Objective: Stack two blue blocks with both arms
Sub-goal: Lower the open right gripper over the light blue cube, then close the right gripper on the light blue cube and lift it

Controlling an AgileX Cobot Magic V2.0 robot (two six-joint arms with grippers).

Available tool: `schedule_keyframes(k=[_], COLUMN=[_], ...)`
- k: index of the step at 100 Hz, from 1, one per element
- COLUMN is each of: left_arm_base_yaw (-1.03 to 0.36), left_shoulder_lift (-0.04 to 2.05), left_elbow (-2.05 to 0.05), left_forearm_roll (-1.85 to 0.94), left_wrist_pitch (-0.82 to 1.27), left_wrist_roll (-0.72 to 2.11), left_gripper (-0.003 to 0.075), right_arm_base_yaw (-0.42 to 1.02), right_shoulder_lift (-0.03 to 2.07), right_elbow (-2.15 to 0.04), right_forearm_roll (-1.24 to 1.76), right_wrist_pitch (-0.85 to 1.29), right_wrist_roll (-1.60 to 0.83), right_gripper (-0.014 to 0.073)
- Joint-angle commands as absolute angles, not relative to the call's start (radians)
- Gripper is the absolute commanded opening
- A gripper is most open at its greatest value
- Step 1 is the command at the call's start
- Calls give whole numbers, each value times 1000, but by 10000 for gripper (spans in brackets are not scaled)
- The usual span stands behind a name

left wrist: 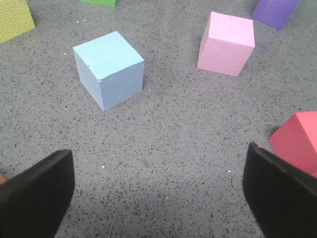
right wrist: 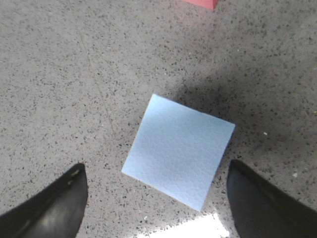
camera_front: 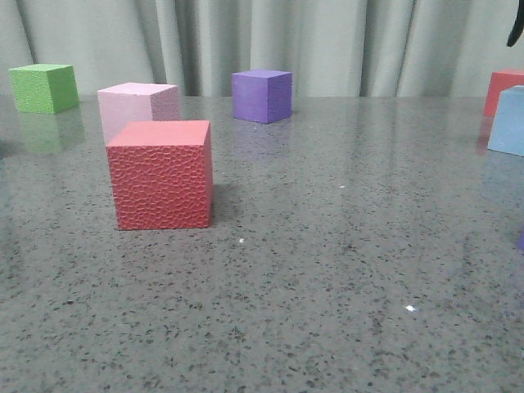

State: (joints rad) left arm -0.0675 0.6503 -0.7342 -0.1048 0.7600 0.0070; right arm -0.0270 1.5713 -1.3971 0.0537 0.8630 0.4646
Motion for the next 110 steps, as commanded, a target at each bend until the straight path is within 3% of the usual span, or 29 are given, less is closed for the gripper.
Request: schedule_keyframes(k=[1,110], left_arm_base_yaw=[-66,-66], left_shoulder_lift=[656,656], left_elbow=[-771,-771], left_forearm_roll=[-113,-113], left_wrist_pitch=[697,697], left_wrist_roll=[0,0], left_gripper=[651,651], right_arm_base_yaw=[-33,-49], right_shoulder_lift=[1560,1659], right_elbow=[-1447,-1464], right_forearm_roll=[43,43], right_wrist_pitch=[843,855], right_wrist_roll=[467,511], right_gripper=[579,579])
